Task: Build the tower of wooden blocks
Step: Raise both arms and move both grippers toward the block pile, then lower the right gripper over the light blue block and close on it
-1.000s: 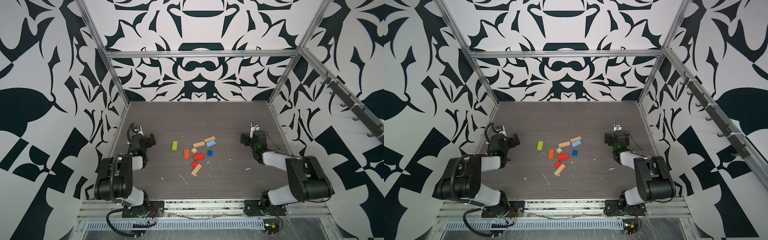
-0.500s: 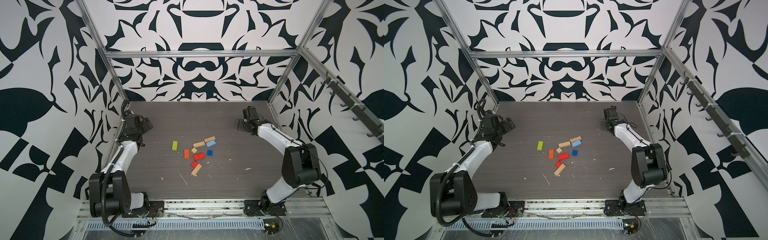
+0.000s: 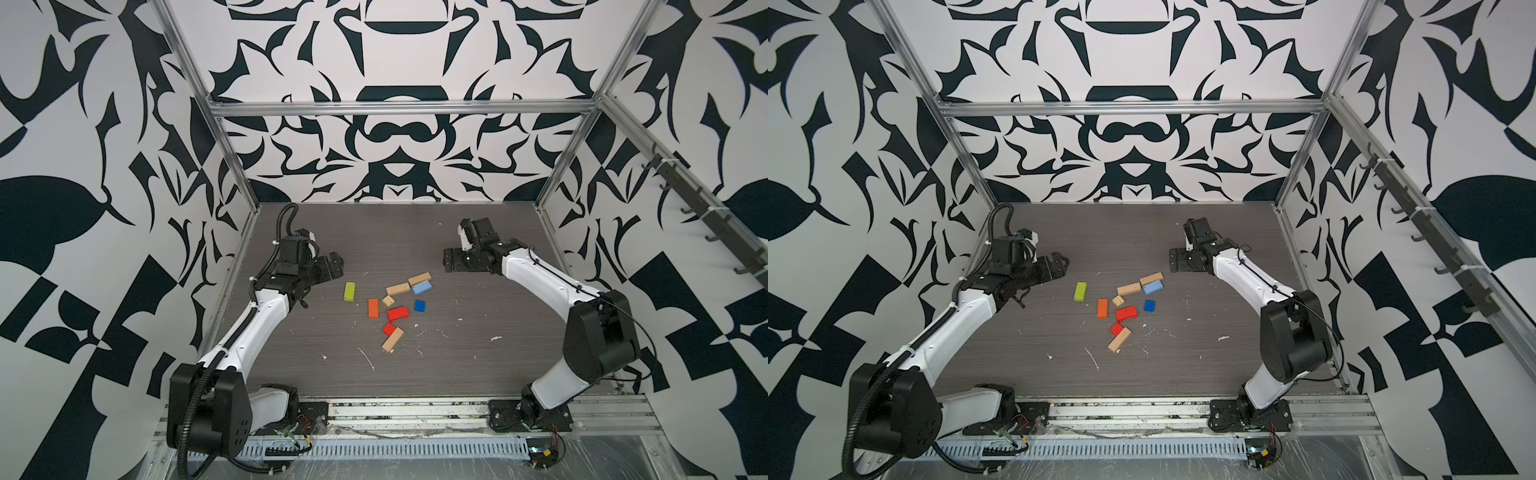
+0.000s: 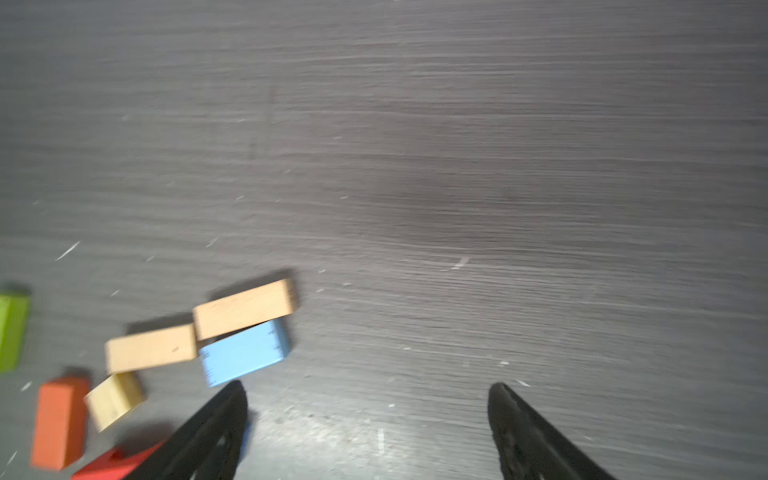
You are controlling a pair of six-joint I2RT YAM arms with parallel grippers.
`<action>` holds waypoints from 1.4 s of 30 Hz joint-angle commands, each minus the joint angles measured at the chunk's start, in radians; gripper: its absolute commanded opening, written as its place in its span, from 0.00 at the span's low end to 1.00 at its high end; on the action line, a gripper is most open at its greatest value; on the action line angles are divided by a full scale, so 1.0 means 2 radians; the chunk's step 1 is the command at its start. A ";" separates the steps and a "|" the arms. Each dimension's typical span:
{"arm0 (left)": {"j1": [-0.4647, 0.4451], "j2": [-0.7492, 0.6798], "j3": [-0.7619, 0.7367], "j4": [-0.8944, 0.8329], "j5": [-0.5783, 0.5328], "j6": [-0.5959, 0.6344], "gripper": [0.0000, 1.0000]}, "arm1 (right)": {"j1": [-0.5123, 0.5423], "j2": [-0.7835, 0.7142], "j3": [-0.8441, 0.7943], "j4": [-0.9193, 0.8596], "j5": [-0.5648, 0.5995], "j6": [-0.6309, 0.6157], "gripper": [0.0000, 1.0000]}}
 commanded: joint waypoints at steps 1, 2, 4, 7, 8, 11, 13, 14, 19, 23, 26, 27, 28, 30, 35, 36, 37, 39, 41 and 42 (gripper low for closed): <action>0.000 -0.014 -0.018 0.013 0.061 0.011 1.00 | 0.014 -0.006 0.002 0.014 -0.032 -0.008 0.92; 0.000 -0.017 -0.022 0.022 0.066 0.009 0.99 | 0.019 -0.002 0.003 0.013 -0.021 -0.007 0.93; 0.000 -0.025 -0.033 0.035 0.069 0.002 1.00 | 0.028 0.003 0.003 0.015 -0.013 -0.013 0.94; 0.000 -0.053 -0.066 0.071 0.061 -0.007 1.00 | 0.042 0.010 0.004 0.018 -0.010 -0.031 0.94; 0.000 -0.065 -0.081 0.087 0.063 -0.013 0.99 | 0.045 0.013 0.004 0.018 -0.013 -0.040 0.94; 0.000 -0.088 -0.101 0.105 0.069 -0.020 1.00 | 0.051 0.030 0.008 0.019 -0.027 -0.067 0.92; 0.000 -0.096 -0.105 0.104 0.069 -0.026 1.00 | 0.055 0.043 0.010 0.019 -0.026 -0.078 0.92; 0.000 -0.100 -0.107 0.103 0.071 -0.029 1.00 | 0.056 0.050 0.012 0.019 -0.027 -0.081 0.92; 0.000 -0.108 -0.117 0.095 0.081 -0.047 0.99 | 0.073 0.082 0.019 0.024 -0.016 -0.091 0.92; -0.001 -0.110 -0.122 0.089 0.092 -0.051 0.99 | 0.083 0.101 0.018 0.043 -0.009 -0.097 0.91; -0.003 -0.113 -0.124 0.087 0.094 -0.054 0.99 | 0.088 0.112 0.024 0.044 -0.011 -0.101 0.91; -0.004 -0.115 -0.124 0.086 0.093 -0.055 0.99 | 0.089 0.116 0.027 0.044 -0.012 -0.102 0.91; -0.005 -0.116 -0.125 0.086 0.093 -0.056 1.00 | 0.091 0.120 0.029 0.044 -0.013 -0.103 0.91; -0.006 -0.118 -0.123 0.084 0.093 -0.057 1.00 | 0.092 0.125 0.032 0.045 -0.014 -0.105 0.91; -0.011 -0.117 -0.123 0.083 0.092 -0.060 1.00 | 0.097 0.134 0.032 0.052 -0.011 -0.103 0.91; -0.012 -0.115 -0.123 0.083 0.092 -0.061 1.00 | 0.098 0.137 0.033 0.053 -0.011 -0.102 0.91; -0.014 -0.114 -0.123 0.083 0.092 -0.062 1.00 | 0.099 0.139 0.034 0.053 -0.011 -0.103 0.91; -0.018 -0.112 -0.122 0.083 0.091 -0.063 1.00 | 0.103 0.144 0.036 0.053 -0.005 -0.102 0.91; -0.021 -0.111 -0.122 0.083 0.089 -0.064 1.00 | 0.105 0.149 0.038 0.053 0.000 -0.102 0.91; -0.022 -0.111 -0.122 0.083 0.087 -0.065 1.00 | 0.106 0.152 0.040 0.053 0.002 -0.102 0.91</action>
